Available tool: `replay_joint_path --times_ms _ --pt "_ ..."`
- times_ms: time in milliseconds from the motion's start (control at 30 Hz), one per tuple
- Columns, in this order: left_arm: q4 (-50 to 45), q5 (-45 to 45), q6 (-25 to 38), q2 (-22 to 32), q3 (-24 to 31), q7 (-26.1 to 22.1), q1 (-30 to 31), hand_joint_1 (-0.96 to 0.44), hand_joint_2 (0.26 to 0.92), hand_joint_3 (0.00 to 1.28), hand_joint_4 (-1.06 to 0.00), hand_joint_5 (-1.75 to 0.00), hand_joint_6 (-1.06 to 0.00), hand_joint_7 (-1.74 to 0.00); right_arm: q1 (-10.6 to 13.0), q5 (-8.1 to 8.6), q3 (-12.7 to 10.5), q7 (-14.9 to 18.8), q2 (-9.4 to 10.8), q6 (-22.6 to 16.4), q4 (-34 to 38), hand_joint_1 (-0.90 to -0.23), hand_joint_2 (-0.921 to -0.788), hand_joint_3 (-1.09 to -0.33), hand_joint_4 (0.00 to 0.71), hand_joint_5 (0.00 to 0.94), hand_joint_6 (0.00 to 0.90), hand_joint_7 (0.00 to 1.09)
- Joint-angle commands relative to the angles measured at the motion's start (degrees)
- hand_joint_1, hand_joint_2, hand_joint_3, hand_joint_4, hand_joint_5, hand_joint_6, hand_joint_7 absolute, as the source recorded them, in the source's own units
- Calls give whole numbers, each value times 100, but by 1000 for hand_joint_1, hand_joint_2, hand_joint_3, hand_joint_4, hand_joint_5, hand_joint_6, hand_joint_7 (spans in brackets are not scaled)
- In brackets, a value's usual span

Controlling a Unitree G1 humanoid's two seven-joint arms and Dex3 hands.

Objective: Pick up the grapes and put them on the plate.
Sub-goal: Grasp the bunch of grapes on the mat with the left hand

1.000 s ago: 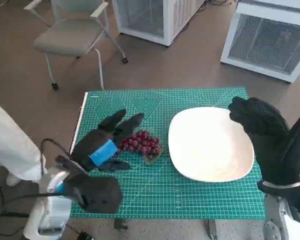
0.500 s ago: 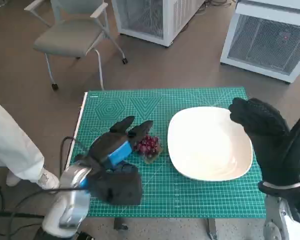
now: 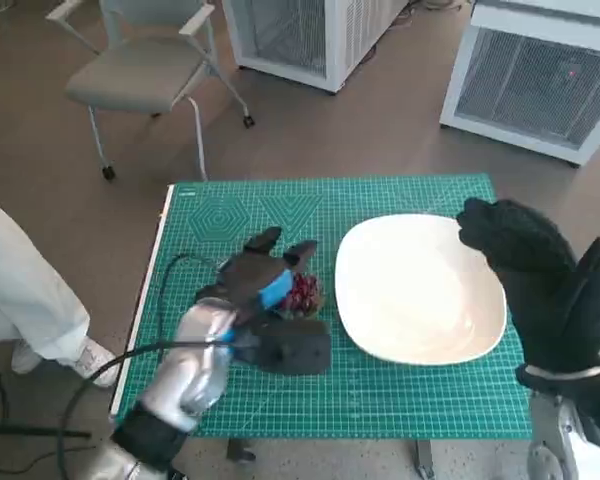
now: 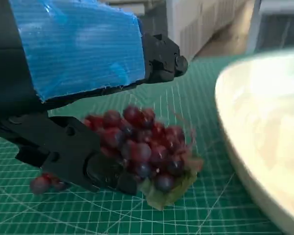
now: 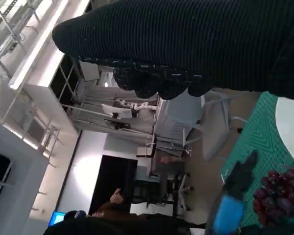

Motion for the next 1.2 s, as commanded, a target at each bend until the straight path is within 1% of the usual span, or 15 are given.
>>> replay_joint_path --times_ms 33,167,367,733,800,867,900,933,967,1000,1033,1067,1100,1167,1200 --pt "888 42 108 -218 -187 138 -561 -63 746 8 -43 -1 -232 -5 115 45 -6 24 -30 98 55 -333 -921 -605 454 842 241 995" --pt "1482 -17 139 -347 -284 221 -832 -89 748 8 -44 -1 -231 -4 127 38 -13 23 -36 97 51 -332 -921 -606 453 843 241 996" --pt "2200 -281 46 -535 -258 368 -1067 -112 751 7 -42 0 -231 -2 154 37 -25 31 -37 82 48 -331 -921 -607 452 846 239 997" --pt "3068 -557 -278 -637 -332 624 -1294 -57 756 5 -76 -9 -260 -11 178 34 -42 16 -35 73 41 -327 -921 -609 450 849 238 998" --pt "3179 -580 -319 -648 -339 675 -1326 -29 759 6 -88 -11 -276 -16 183 30 -40 10 -33 78 29 -327 -921 -609 449 849 239 999" --pt "3282 -607 -340 -662 -335 734 -1358 23 776 14 -119 -16 -307 -23 187 31 -41 7 -32 81 22 -327 -921 -609 449 850 240 999" --pt "3332 -618 -348 -670 -335 769 -1374 49 789 21 -150 -20 -327 -25 188 33 -43 7 -31 81 22 -327 -921 -609 449 850 240 998" --pt "3375 -623 -360 -673 -341 806 -1388 77 808 30 -205 -28 -353 -26 189 35 -44 7 -31 81 22 -327 -921 -609 449 850 240 998" --pt "3414 -625 -376 -673 -350 846 -1400 106 825 42 -265 -99 -377 -26 190 36 -46 7 -30 82 21 -327 -921 -609 449 850 241 998" --pt "3437 -628 -404 -664 -359 895 -1403 146 845 66 -334 -269 -405 -27 190 37 -47 6 -30 82 22 -327 -921 -609 449 851 241 998" --pt "3448 -632 -440 -649 -369 951 -1399 189 856 111 -384 -481 -436 -30 188 38 -49 5 -30 83 24 -327 -921 -609 449 851 241 998" --pt "3446 -635 -481 -629 -380 1005 -1388 237 846 204 -407 -761 -471 -38 186 38 -49 3 -29 83 26 -327 -921 -609 448 851 241 998" --pt "3435 -636 -524 -604 -393 1057 -1372 279 821 329 -411 -1030 -513 -50 183 37 -50 1 -28 84 29 -327 -921 -609 448 851 241 998" --pt "3406 -631 -595 -555 -432 1111 -1343 329 752 575 -384 -1387 -588 -78 179 35 -49 -3 -25 86 29 -327 -921 -610 448 851 241 998" --pt "3394 -627 -620 -533 -453 1115 -1336 344 729 658 -371 -1502 -618 -90 177 34 -49 -4 -24 87 29 -327 -921 -610 448 851 241 997"
